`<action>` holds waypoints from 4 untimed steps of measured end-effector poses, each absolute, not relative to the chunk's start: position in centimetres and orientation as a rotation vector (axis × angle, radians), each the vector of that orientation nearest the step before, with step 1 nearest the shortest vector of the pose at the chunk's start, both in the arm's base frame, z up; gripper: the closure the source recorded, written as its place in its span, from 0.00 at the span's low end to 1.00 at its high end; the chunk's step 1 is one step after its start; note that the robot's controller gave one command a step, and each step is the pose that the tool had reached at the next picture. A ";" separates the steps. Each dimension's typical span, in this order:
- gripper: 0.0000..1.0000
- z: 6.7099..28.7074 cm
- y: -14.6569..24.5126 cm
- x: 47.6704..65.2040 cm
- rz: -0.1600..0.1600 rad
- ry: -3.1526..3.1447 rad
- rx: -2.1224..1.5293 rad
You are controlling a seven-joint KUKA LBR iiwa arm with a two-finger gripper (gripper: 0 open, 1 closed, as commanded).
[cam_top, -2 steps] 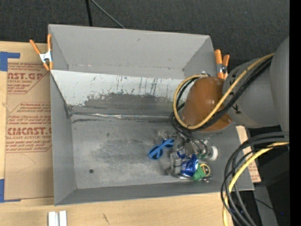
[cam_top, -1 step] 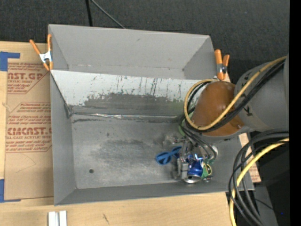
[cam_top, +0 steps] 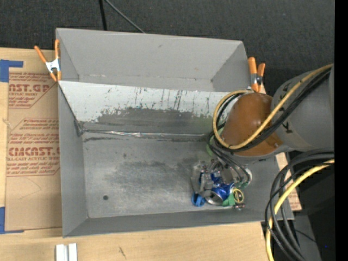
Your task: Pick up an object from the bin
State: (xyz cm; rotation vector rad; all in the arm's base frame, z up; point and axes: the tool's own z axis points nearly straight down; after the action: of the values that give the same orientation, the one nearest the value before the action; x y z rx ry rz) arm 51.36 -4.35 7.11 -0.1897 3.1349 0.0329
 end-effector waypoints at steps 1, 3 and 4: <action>0.00 7.1 -4.5 51.4 0.029 3.134 -0.186; 0.00 7.0 -5.6 51.3 0.002 3.135 -0.184; 1.00 7.0 -5.6 51.3 0.002 3.136 -0.184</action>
Offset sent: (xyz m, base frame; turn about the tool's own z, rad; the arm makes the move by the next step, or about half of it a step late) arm 0.0000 0.0000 0.0000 0.0000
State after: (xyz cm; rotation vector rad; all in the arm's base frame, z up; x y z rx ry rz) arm 51.26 -5.62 6.99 -0.1842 3.1358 0.0022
